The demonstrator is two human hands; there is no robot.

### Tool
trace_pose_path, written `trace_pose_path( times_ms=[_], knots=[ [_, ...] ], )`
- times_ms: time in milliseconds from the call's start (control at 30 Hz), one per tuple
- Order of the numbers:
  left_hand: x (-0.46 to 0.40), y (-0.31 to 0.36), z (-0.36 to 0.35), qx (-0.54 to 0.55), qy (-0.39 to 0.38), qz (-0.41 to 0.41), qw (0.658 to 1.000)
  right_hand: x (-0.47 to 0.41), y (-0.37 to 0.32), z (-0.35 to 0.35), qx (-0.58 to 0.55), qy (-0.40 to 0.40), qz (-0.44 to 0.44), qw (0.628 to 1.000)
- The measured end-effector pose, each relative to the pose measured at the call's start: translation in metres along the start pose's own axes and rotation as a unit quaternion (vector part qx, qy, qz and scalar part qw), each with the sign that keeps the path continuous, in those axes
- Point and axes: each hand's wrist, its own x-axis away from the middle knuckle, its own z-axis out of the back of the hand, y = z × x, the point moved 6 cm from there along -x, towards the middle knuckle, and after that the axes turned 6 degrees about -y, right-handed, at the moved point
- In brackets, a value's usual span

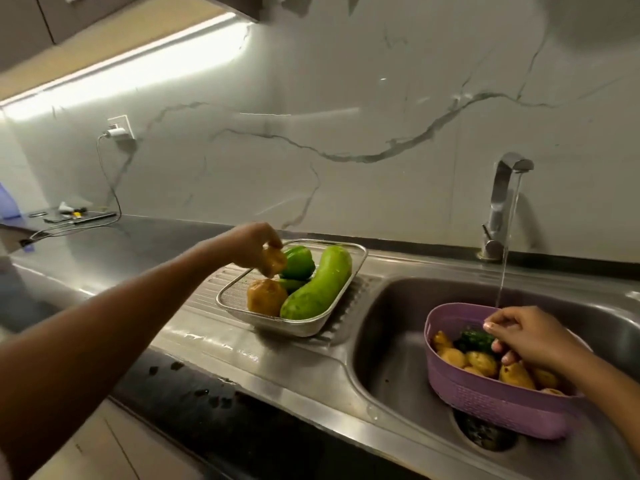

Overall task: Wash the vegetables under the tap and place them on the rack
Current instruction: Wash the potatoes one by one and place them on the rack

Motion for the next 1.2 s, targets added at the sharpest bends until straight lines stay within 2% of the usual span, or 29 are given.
trace_pose_path(
  times_ms=[167,367,467,533,667,800,933,1000,1100,1200],
  knots=[
    [-0.003,-0.029,-0.007,-0.012,0.000,-0.011,1.000,0.000,0.002,-0.003,0.006,-0.012,-0.004,1.000],
    [-0.012,-0.030,-0.018,0.011,-0.125,-0.049,0.991,0.000,0.004,-0.001,0.006,-0.020,-0.009,1.000],
    [-0.011,-0.029,-0.020,0.007,-0.145,-0.036,0.989,-0.001,0.004,0.000,0.008,-0.016,-0.009,1.000],
    [-0.012,-0.020,-0.014,-0.007,-0.085,-0.043,0.995,-0.002,0.005,0.003,0.006,-0.004,-0.009,1.000],
    [-0.005,0.045,0.005,0.034,0.119,-0.125,0.984,-0.004,0.012,0.013,0.002,0.045,-0.017,0.999],
    [0.002,0.151,-0.006,0.083,0.153,-0.211,0.962,-0.004,0.023,0.025,0.001,0.084,-0.033,0.996],
    [-0.010,0.254,-0.047,0.123,0.096,-0.279,0.948,-0.001,0.036,0.041,-0.021,0.126,-0.047,0.991],
    [-0.023,0.296,-0.080,0.136,0.036,-0.285,0.948,-0.002,0.041,0.045,-0.023,0.133,-0.052,0.989],
    [-0.042,0.344,-0.145,0.113,-0.086,-0.252,0.957,-0.004,0.044,0.047,-0.004,0.133,-0.062,0.989],
    [-0.055,0.364,-0.205,0.111,-0.164,-0.182,0.963,-0.009,0.047,0.042,0.038,0.117,-0.091,0.988]
  ],
)
